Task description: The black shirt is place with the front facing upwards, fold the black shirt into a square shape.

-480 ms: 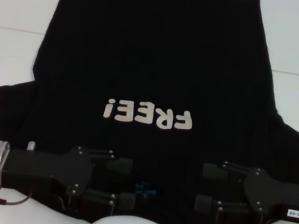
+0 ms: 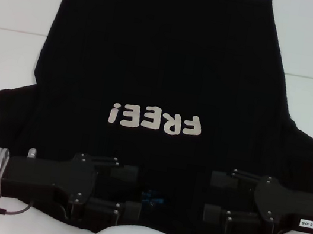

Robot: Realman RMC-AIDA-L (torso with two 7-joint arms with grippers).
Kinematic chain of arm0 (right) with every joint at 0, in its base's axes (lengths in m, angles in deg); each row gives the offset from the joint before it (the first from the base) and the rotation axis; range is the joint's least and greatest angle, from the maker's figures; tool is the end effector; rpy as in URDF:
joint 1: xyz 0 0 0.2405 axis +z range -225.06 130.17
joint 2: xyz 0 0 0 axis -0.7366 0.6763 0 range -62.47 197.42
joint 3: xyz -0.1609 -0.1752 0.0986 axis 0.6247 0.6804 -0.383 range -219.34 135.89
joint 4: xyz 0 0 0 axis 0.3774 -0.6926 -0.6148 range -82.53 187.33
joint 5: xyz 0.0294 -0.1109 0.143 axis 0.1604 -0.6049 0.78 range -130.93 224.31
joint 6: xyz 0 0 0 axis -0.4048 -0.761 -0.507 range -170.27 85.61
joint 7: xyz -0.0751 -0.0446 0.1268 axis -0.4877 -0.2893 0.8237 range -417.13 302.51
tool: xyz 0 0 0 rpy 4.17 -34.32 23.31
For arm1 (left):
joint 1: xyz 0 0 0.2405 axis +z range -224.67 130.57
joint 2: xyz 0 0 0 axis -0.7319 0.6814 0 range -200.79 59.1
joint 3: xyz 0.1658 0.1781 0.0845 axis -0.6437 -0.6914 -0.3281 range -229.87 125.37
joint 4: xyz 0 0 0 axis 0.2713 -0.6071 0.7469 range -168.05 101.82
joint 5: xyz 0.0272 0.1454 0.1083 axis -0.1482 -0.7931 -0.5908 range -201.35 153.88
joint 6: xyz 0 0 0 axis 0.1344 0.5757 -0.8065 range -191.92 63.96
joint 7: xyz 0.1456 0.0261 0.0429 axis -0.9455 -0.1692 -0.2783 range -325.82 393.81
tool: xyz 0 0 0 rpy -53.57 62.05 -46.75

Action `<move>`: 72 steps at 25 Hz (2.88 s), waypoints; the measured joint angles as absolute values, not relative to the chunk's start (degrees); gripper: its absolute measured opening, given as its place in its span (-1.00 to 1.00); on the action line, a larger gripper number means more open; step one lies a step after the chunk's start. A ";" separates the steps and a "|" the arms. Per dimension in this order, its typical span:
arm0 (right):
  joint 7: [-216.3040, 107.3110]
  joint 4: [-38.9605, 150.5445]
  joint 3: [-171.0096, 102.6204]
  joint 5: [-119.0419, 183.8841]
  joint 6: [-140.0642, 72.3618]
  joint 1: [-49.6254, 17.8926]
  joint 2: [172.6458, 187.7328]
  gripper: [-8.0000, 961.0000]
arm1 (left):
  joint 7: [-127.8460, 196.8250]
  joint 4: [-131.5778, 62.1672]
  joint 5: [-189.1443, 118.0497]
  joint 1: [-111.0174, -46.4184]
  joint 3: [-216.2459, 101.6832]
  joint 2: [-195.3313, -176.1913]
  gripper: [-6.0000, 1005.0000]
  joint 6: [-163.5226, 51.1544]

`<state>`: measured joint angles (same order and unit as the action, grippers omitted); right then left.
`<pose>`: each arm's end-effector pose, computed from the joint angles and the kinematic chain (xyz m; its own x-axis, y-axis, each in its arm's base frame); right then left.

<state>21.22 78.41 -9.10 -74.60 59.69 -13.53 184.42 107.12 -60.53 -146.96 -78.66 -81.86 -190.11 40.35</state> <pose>0.2298 0.2826 -0.0181 0.7157 -0.4455 -0.5378 -0.4372 -0.8864 0.1523 -0.2320 0.2670 -0.0250 0.7165 0.3905 0.5781 0.3909 -0.9111 0.1310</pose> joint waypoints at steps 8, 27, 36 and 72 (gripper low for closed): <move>21.21 78.41 -9.04 -74.60 58.46 -13.69 184.60 0.93 | 108.15 -60.74 -146.40 -78.62 -79.89 -190.25 0.61 39.80; 27.06 78.34 -11.04 -74.24 53.11 -14.96 184.64 0.93 | 148.21 -80.37 -159.42 -76.57 -73.28 -181.63 0.59 30.89; 27.91 78.61 -9.88 -74.42 51.49 -13.88 184.45 0.93 | 153.62 -79.27 -165.19 -80.22 -77.51 -181.63 0.58 23.35; 29.61 78.32 -8.32 -74.42 50.55 -14.16 185.34 0.93 | 157.58 -71.47 -174.03 -84.16 -83.99 -181.27 0.56 7.14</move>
<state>29.61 78.32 -8.32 -74.42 50.55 -14.16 185.34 157.58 -71.47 -174.03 -84.16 -83.99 -181.27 7.14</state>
